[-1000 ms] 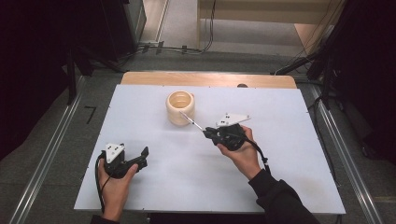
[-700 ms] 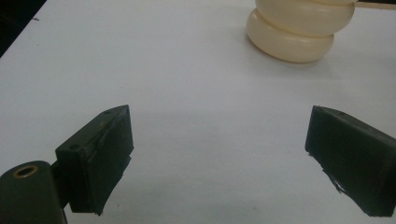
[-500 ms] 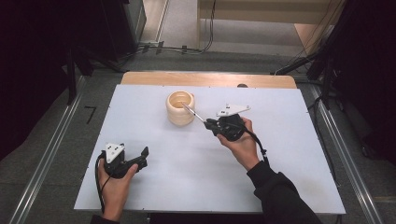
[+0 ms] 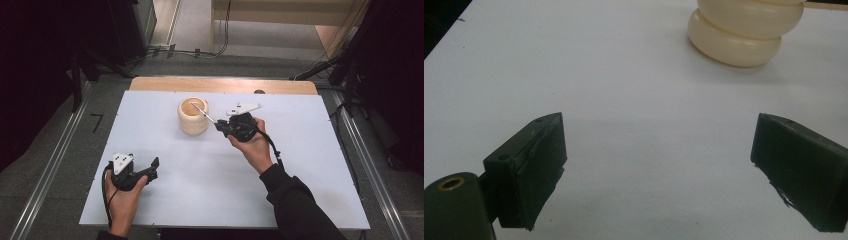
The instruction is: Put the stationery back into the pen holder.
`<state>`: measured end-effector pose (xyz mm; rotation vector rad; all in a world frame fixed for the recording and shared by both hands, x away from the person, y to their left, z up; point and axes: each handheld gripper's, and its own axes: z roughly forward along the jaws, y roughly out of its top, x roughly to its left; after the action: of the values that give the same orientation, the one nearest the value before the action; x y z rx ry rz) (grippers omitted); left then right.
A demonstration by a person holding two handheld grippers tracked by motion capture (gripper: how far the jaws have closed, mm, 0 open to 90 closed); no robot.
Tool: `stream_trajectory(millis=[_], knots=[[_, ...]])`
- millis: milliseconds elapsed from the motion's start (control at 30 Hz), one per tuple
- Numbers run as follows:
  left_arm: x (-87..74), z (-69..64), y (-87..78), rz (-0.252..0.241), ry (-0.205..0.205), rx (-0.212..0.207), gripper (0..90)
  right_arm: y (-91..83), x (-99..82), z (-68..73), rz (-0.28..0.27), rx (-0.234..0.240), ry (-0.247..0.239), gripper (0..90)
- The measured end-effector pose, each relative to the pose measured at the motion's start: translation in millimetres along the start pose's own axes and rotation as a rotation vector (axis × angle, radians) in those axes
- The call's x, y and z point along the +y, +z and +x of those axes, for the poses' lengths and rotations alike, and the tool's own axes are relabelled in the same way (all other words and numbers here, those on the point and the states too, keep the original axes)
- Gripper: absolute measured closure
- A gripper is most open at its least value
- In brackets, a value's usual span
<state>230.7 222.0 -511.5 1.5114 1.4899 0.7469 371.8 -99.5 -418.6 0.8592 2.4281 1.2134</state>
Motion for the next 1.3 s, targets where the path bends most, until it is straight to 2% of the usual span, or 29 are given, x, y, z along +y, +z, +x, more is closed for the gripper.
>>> stream_trajectory(millis=[333,700,1300], knots=[[0.0,0.1,0.4,0.001,0.0,-0.001,8.4,9.2,6.6,-3.4,0.014,-0.004,0.002,78.6],[0.0,0.2,0.6,0.002,0.001,-0.003,8.4,11.9,12.9,-4.2,0.021,-0.013,0.006,78.4],[0.1,0.1,0.5,0.001,0.002,-0.006,8.4,9.7,30.4,-5.5,-0.006,-0.021,0.004,78.4]])
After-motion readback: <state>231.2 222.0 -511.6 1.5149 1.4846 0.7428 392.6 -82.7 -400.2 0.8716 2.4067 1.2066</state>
